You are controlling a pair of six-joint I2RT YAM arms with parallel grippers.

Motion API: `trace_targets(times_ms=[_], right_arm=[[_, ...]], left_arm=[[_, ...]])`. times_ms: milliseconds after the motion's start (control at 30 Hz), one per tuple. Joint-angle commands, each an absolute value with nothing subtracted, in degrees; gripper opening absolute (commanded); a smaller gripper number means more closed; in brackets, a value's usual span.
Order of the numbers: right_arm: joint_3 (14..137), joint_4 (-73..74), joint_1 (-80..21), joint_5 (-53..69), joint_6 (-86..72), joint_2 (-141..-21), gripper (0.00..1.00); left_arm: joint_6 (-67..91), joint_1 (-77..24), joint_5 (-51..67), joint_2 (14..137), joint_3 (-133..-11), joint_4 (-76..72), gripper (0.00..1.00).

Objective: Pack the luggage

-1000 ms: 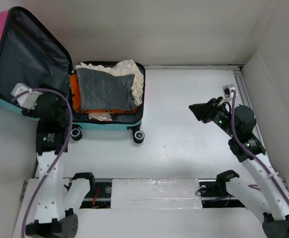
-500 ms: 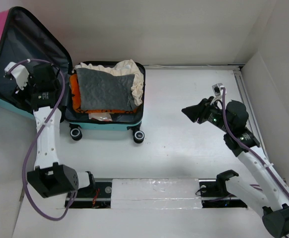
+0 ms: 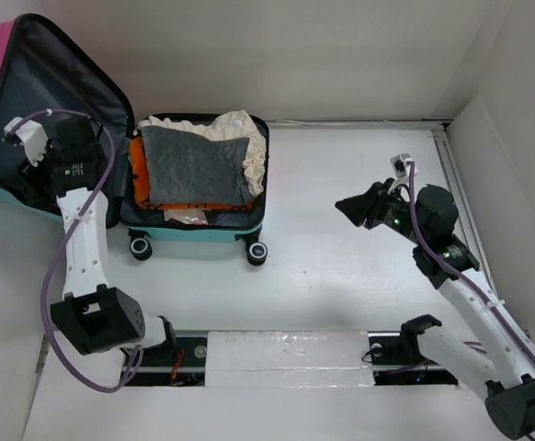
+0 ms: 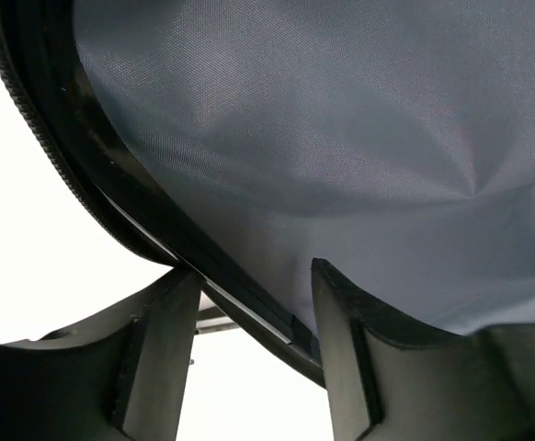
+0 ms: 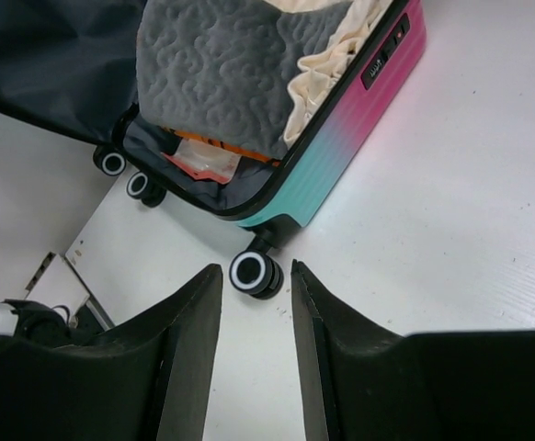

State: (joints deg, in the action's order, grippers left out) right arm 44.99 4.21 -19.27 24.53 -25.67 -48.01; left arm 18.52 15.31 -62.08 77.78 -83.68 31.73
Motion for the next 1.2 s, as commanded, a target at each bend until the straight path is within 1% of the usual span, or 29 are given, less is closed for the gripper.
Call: trace_targets(times_ms=[0,67,100,133,167,233,333,400,433,533,600,733,767,800,867,1033,1100,1167], right_arm=[[46.3,0.5,-20.5,25.7,-24.8,-47.2,0.42],[46.3,0.5,-20.5,25.7,-24.8,-47.2,0.42],[46.8,0.5,-21.1,25.7,-24.8,-47.8,0.42],[46.8,0.5,-21.1,26.3,-24.8,-47.8,0.42],[46.8,0.5,-21.6,26.3,-24.8,-47.8,0.42],[46.8,0.5,-22.3,25.2,-24.8,-47.8,0.42],[46.8,0.5,-23.7,23.7,-24.8,-47.8,0.42],[47.4,1.7,-24.3,23.6,-24.2,-47.8,0.42],[47.4,1.7,-24.3,23.0,-24.2,-47.8,0.42],[47.4,1.7,-24.3,22.5,-24.2,-46.8,0.42],[47.4,1.7,-24.3,22.5,-24.2,-46.8,0.42],[47.4,2.2,-24.3,22.5,-23.6,-46.8,0.42],[47.4,2.2,-24.3,22.0,-23.6,-46.8,0.42],[47.4,2.8,-24.3,22.0,-23.6,-46.2,0.42],[47.4,2.8,-24.3,21.4,-23.6,-46.2,0.42],[47.9,2.8,-25.4,22.0,-23.1,-46.8,0.42],[47.9,2.8,-26.1,22.0,-23.1,-47.3,0.42],[47.9,2.8,-27.2,22.0,-23.1,-47.3,0.42]], left_arm=[[22.8,17.1,-58.1,75.3,-87.4,33.4,0.47],[22.9,14.9,-55.2,72.3,-86.4,31.2,0.50],[22.2,11.4,-55.2,70.4,-86.4,30.6,0.51],[22.1,9.2,-56.8,70.4,-87.4,30.6,0.51],[21.1,7.1,-57.7,69.9,-88.3,31.1,0.54],[21.9,3.7,-58.4,69.9,-92.7,32.7,0.54],[24.0,3.7,-57.9,70.4,-95.8,34.8,0.54],[23.4,3.7,-61.2,70.4,-94.1,34.8,0.54],[23.4,3.7,-65.2,70.4,-91.6,34.8,0.54],[23.5,8.2,-69.4,70.4,-86.2,34.3,0.54],[25.6,10.9,-69.4,69.9,-84.6,35.1,0.55],[26.7,16.9,-64.4,69.3,-81.4,35.6,0.57],[26.7,18.8,-60.9,69.3,-79.6,35.6,0.60],[26.7,21.9,-59.9,69.8,-78.9,35.6,0.60],[24.5,22.6,-59.3,69.8,-77.6,32.6,0.60],[23.8,22.6,-58.8,74.1,-84.5,33.7,0.60],[23.8,22.6,-58.2,75.2,-86.3,33.8,0.58],[23.8,22.6,-56.7,75.9,-87.4,33.8,0.55]])
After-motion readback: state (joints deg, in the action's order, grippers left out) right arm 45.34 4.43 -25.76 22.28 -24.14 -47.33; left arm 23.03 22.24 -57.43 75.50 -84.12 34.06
